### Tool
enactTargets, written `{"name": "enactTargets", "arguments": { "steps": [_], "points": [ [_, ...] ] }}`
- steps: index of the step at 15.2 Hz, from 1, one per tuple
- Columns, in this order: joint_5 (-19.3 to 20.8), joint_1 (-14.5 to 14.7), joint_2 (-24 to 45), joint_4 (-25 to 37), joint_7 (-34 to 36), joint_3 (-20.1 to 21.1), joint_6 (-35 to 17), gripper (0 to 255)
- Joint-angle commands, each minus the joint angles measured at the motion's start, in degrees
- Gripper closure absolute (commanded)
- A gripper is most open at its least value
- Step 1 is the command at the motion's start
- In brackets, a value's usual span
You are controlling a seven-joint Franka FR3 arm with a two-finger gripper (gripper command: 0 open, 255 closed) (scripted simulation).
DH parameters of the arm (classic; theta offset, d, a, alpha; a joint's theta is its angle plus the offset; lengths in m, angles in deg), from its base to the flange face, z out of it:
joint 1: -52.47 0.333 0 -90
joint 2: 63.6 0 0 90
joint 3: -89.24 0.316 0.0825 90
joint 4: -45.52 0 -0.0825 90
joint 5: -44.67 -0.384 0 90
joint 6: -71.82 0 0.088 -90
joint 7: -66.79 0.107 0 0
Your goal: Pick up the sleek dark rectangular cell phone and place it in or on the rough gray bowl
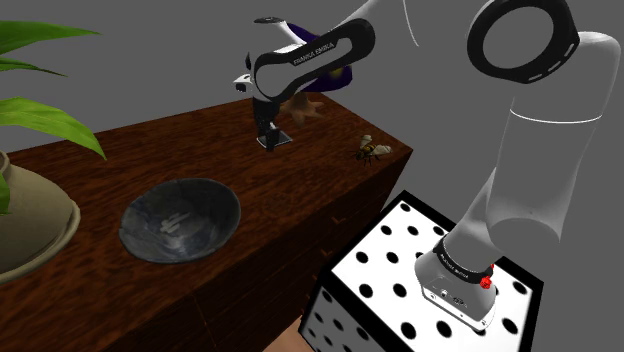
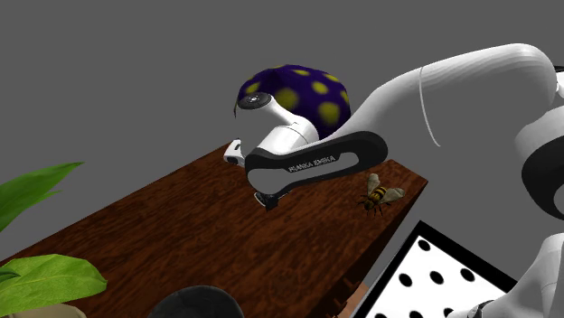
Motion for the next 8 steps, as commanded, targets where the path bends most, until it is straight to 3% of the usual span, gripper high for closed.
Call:
{"name": "enactTargets", "arguments": {
  "steps": [1, 8],
  "points": [
    [0.00, 0.00, 0.00, 0.00, 0.00, 0.00, 0.00, 255],
    [-0.16, -0.04, -1.81, 1.42, -0.14, 0.06, 3.23, 255]
  ]
}}
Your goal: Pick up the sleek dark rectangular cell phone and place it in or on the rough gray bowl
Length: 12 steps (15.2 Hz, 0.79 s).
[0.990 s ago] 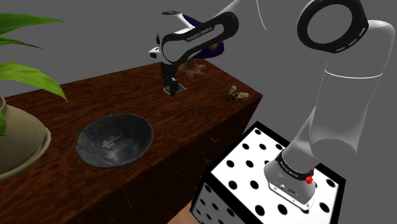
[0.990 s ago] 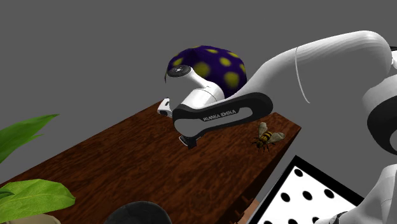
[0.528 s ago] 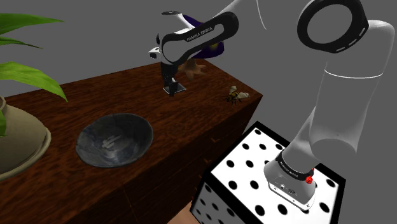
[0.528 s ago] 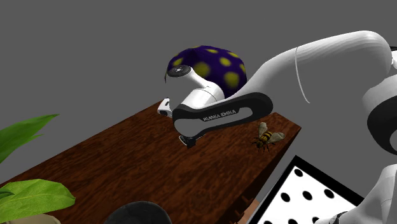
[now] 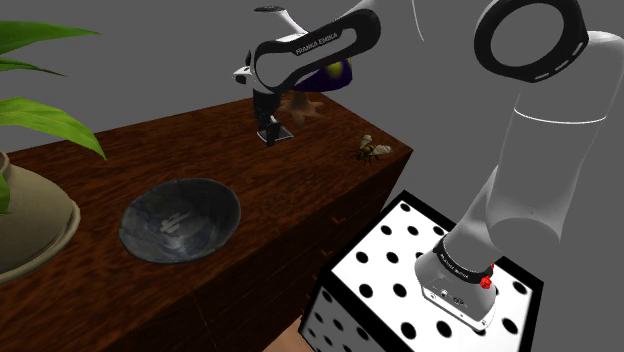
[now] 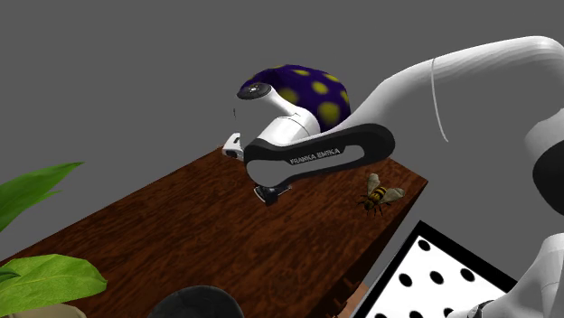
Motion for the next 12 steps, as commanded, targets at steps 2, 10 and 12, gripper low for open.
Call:
{"name": "enactTargets", "arguments": {
  "steps": [2, 10, 12],
  "points": [
    [-0.08, 0.04, -0.98, 1.00, -0.01, 0.06, 1.99, 255],
    [-0.29, 0.01, -3.20, 4.20, -0.20, 0.13, 7.41, 255],
    [-0.33, 0.01, -3.65, 5.14, -0.24, 0.14, 8.80, 255]
  ]
}}
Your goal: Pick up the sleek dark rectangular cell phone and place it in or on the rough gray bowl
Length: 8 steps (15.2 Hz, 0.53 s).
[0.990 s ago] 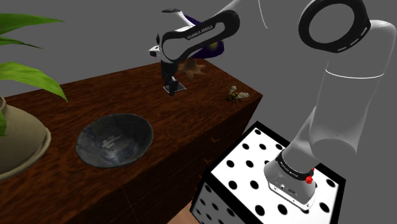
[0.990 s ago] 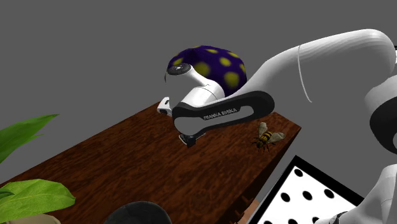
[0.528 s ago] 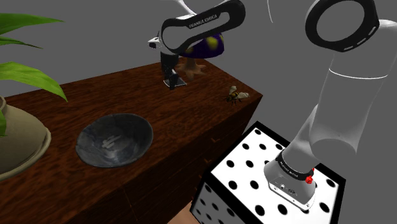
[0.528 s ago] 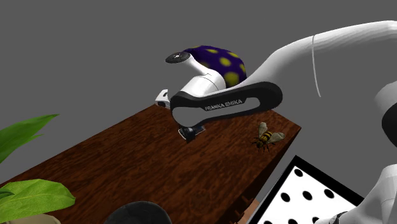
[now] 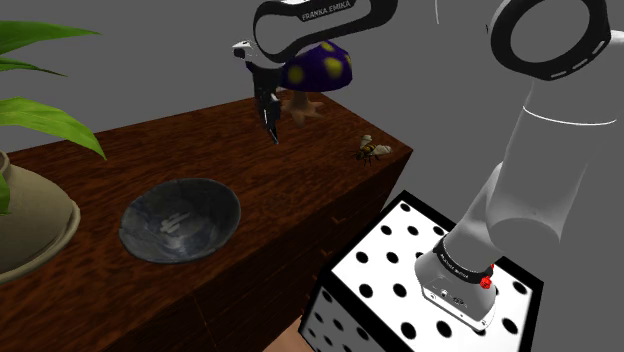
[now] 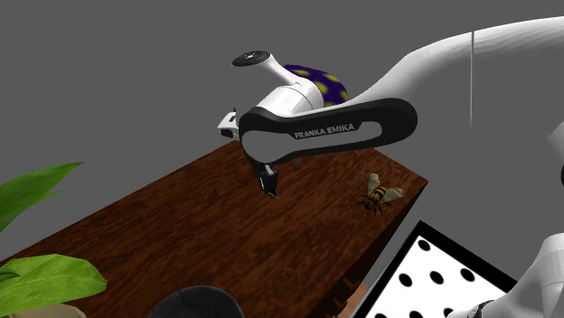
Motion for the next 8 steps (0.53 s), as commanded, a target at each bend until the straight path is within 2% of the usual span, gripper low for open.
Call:
{"name": "enactTargets", "arguments": {
  "steps": [1, 8],
  "points": [
    [-0.04, 0.00, -0.41, 0.97, -0.05, 0.01, 1.40, 255],
    [-0.15, 0.00, -1.55, 4.82, -0.18, 0.05, 6.40, 255]
  ]
}}
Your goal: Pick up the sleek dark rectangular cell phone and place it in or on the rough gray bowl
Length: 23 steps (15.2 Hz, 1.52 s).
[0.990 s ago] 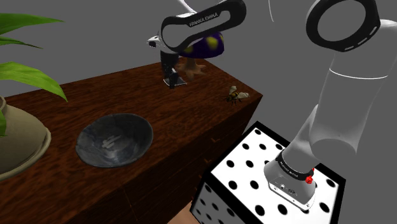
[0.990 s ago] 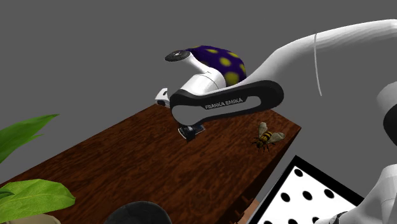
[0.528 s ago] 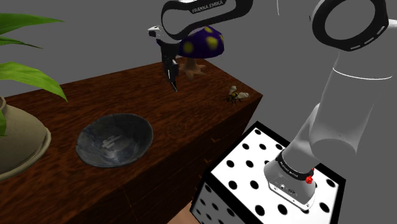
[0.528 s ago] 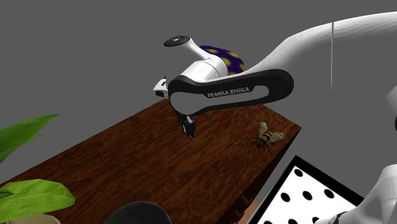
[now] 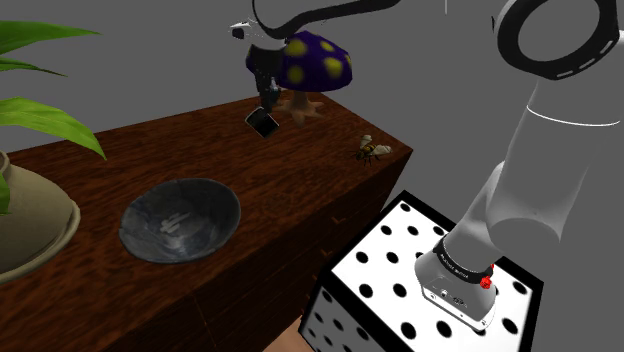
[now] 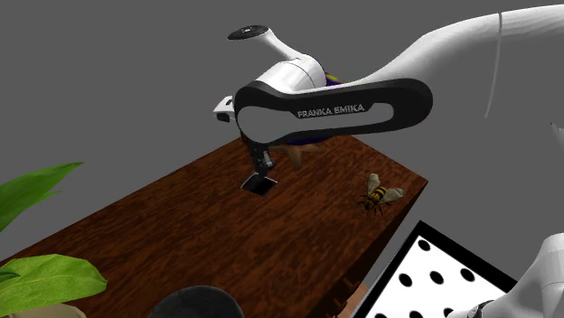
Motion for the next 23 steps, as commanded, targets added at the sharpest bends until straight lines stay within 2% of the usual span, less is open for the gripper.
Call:
{"name": "enactTargets", "arguments": {
  "steps": [1, 8, 15, 23],
  "points": [
    [-0.04, -0.03, -0.40, 0.96, -0.09, -0.01, 1.38, 255],
    [-0.10, -0.01, -0.86, 5.55, -0.19, 0.02, 6.42, 255],
    [0.50, 5.28, -3.09, 2.67, 8.55, 3.35, 5.97, 255],
    [1.42, 11.52, -2.36, 3.84, 18.80, 7.27, 6.69, 255]
  ]
}}
